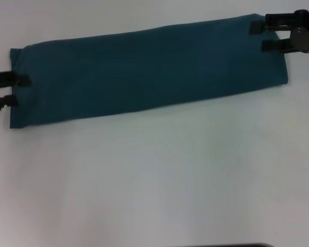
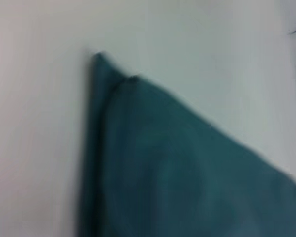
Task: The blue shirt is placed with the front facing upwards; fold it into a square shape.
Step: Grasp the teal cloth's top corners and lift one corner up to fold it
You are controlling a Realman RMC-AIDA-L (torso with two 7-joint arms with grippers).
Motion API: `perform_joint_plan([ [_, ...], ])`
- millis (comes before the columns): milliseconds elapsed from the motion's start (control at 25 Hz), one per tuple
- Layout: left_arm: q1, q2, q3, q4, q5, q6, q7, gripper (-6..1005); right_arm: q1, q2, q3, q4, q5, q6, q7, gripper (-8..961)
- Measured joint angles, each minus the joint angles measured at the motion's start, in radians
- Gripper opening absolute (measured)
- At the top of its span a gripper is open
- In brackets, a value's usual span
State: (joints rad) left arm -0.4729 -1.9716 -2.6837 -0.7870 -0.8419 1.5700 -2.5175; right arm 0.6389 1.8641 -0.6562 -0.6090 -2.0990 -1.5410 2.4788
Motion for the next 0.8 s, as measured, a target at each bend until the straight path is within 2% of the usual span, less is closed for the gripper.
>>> perform_joint_plan([
  [120, -0.003, 0.002, 0.001, 0.002, -0.017, 0.018, 0.002, 792, 0.000, 0.000, 0.005, 0.000, 0.001, -0.001, 0.000, 865],
  [280, -0.022, -0.027, 0.019, 0.015, -0.003, -0.022, -0.007, 793, 0.000, 0.000, 0.006, 0.000, 0.002, -0.001, 0.000, 865],
  [400, -0.034, -0.037, 0.041, 0.028, 0.017, -0.065, -0.019, 793, 0.000, 0.000, 0.006, 0.000, 0.002, -0.001, 0.001, 865],
  [800, -0.041, -0.043, 0.094, 0.031, 0.070, -0.154, -0.061, 792, -0.005, 0.000, 0.006, 0.000, 0.002, -0.006, 0.011, 865],
])
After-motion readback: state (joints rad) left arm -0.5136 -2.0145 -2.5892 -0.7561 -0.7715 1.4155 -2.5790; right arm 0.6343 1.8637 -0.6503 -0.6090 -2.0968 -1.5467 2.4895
